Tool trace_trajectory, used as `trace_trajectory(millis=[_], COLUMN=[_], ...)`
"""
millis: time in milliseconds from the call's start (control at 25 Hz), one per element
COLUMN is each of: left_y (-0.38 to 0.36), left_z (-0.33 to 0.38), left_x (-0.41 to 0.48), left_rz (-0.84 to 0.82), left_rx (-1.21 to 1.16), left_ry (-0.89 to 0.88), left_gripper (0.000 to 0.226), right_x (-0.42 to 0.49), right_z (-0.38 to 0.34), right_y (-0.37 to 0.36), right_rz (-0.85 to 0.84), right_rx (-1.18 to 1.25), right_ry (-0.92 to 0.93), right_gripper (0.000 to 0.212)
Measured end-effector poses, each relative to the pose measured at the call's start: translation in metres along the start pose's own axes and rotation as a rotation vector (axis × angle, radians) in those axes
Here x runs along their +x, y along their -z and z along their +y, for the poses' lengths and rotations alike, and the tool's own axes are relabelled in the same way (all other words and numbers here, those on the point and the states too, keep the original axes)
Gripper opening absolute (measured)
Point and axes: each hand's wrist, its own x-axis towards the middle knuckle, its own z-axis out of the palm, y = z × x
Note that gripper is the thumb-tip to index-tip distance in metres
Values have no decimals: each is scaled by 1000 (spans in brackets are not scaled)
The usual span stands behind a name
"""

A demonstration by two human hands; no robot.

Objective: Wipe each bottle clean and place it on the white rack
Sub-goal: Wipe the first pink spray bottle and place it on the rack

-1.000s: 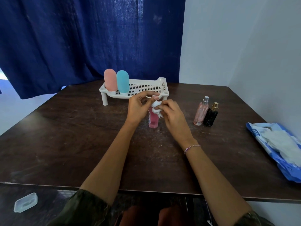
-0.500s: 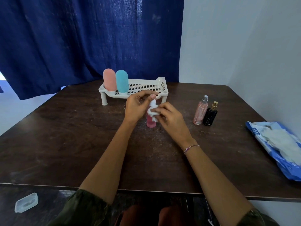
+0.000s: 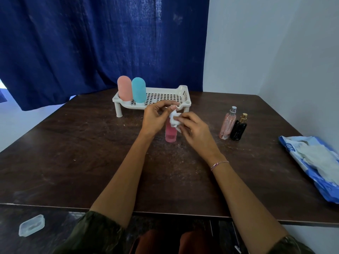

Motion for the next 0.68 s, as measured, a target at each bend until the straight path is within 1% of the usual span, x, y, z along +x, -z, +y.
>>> trace_trajectory(millis=[120,280,400,520,600,680], left_y=[0,0,1,2,3,4], left_z=[1,1,0,-1,-1,-3], left_x=[0,0,0,1,0,1], left_rz=[-30,-45,-56,-59,-52,-42], left_rx=[-20,-7,-13,-13,-18,-24], left_ry=[-41,-26,11,7,13,29], left_gripper=[21,20,21,20,20,20], right_x=[0,2,0,-1,-1,-2], right_z=[1,9,15,9,5,5], right_y=[-2,-4,-1,-4,-9,-13], right_rz=[-13,31,46,84,35,-67], right_rx=[-7,-10,41,102,93,55], right_ry=[18,-41,-86,-73,-35,23], right_gripper=[29,29,29,28,27,24])
